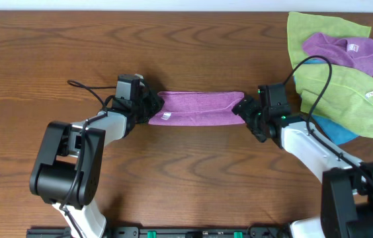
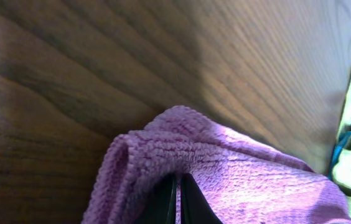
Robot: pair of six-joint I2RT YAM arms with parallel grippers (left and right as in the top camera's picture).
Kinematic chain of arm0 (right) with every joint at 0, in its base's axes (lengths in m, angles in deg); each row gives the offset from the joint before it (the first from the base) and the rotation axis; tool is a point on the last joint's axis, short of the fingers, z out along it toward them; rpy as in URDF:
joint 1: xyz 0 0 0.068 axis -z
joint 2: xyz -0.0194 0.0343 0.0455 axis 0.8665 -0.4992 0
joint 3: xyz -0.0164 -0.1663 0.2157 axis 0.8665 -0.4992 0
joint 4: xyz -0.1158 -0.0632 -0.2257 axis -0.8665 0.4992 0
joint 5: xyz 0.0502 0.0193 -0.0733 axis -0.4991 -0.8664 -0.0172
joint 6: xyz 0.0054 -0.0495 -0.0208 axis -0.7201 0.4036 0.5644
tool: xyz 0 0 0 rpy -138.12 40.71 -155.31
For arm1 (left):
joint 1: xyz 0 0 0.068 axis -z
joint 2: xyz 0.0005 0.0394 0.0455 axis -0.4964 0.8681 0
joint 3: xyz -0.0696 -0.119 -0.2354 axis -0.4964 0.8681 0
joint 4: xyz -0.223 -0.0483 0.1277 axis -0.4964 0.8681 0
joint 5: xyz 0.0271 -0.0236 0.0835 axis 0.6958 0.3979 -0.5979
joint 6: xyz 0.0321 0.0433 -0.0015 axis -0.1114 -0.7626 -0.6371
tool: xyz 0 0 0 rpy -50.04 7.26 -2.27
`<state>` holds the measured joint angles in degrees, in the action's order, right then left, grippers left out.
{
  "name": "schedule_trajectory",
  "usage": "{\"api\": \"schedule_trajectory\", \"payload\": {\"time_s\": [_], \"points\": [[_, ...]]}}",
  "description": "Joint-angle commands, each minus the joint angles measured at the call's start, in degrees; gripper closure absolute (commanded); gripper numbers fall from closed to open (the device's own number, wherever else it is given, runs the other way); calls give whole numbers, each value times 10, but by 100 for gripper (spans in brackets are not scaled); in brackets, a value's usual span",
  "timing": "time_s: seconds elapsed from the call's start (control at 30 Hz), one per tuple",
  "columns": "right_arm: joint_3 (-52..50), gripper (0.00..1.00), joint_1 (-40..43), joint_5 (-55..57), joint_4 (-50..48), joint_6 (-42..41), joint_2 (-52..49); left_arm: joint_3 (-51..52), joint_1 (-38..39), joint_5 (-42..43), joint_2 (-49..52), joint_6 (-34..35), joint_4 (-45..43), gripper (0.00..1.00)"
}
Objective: Fold the cloth
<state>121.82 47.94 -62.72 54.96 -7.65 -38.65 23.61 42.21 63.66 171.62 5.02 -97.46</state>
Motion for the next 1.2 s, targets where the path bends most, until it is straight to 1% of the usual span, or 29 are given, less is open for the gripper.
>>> {"api": "schedule_trajectory", "payload": {"time_s": [0.0,0.23,0.4,0.5,0.67,0.73,0.8,0.87,1.03,1.07,1.1,1.13,1.17], "points": [[8,9,5,-3,-12,-14,-17,-13,1,-14,5,-18,2,94],[8,12,-4,-18,-72,-26,-64,-13,2,-19,5,-39,41,94],[8,12,-20,-17,-122,-33,-94,-13,2,-19,5,-41,44,94],[8,12,-27,-22,-132,-47,-108,-13,2,-19,5,-41,44,94],[8,13,-33,-31,-140,-47,-111,-13,2,-19,5,-41,44,94],[8,11,-33,-52,-163,-33,-111,-13,2,-19,5,-41,44,94],[8,4,-34,-77,-200,-9,-111,-13,2,-19,5,-41,44,94],[8,3,-33,-90,-215,-11,-110,-13,2,-19,5,-41,44,94],[8,8,-33,-94,-177,-16,-110,-13,2,-19,5,-40,44,94],[8,14,-33,-86,-167,-15,-111,-13,2,-19,5,-40,44,94],[8,24,-33,-79,-160,-16,-111,-13,2,-19,5,-40,44,94],[8,32,-33,-72,-155,-16,-110,-13,2,-19,5,-40,44,94],[8,35,-33,-64,-146,-22,-111,-13,2,-19,5,-40,44,94]]}}
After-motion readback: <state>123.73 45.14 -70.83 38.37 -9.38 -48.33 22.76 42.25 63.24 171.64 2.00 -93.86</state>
